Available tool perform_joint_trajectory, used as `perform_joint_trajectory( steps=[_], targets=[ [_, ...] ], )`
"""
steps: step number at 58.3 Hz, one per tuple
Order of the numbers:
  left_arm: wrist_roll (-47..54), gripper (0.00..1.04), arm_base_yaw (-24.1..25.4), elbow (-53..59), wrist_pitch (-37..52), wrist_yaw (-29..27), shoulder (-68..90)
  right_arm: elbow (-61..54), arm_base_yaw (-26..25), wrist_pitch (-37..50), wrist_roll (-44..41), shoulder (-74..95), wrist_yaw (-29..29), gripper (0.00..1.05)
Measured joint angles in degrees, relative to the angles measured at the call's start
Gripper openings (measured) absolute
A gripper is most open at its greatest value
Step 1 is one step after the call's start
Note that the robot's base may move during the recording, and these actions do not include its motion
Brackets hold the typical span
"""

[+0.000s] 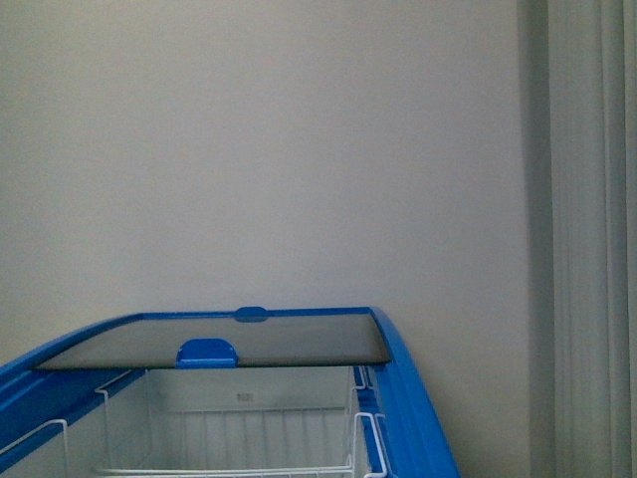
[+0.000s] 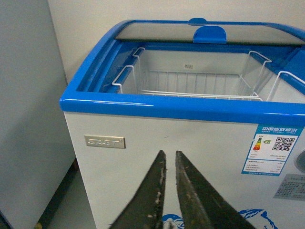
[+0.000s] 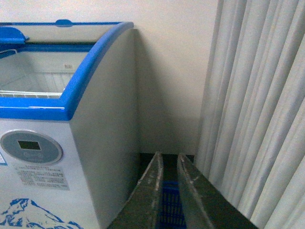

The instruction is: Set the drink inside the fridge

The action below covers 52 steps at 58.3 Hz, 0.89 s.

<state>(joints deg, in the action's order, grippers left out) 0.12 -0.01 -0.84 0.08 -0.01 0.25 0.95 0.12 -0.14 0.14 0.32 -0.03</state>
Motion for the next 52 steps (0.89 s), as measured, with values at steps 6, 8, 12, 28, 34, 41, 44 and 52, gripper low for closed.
perform_joint_trajectory(
  steps=[6, 8, 12, 28, 34, 41, 44, 52],
  targets=[
    [0.0, 0.3, 0.0, 0.0, 0.0, 0.0, 0.0, 0.0, 0.0, 0.0, 0.0, 0.0, 0.0, 0.3],
    [0.0, 0.35, 0.0, 0.0, 0.0, 0.0, 0.0, 0.0, 0.0, 0.0, 0.0, 0.0, 0.0, 0.35],
    [0.0, 0.49, 0.0, 0.0, 0.0, 0.0, 0.0, 0.0, 0.0, 0.0, 0.0, 0.0, 0.0, 0.49],
    [0.0, 0.9, 0.0, 0.0, 0.0, 0.0, 0.0, 0.0, 0.0, 0.0, 0.0, 0.0, 0.0, 0.89],
    [0.0, 0.96, 0.0, 0.0, 0.0, 0.0, 0.0, 0.0, 0.0, 0.0, 0.0, 0.0, 0.0, 0.97],
    [0.0, 0.97, 0.0, 0.0, 0.0, 0.0, 0.0, 0.0, 0.0, 0.0, 0.0, 0.0, 0.0, 0.97],
    [0.0, 0.97, 0.0, 0.0, 0.0, 0.0, 0.0, 0.0, 0.0, 0.0, 0.0, 0.0, 0.0, 0.97],
    [0.0, 0.97, 0.0, 0.0, 0.0, 0.0, 0.0, 0.0, 0.0, 0.0, 0.0, 0.0, 0.0, 0.97]
  ],
)
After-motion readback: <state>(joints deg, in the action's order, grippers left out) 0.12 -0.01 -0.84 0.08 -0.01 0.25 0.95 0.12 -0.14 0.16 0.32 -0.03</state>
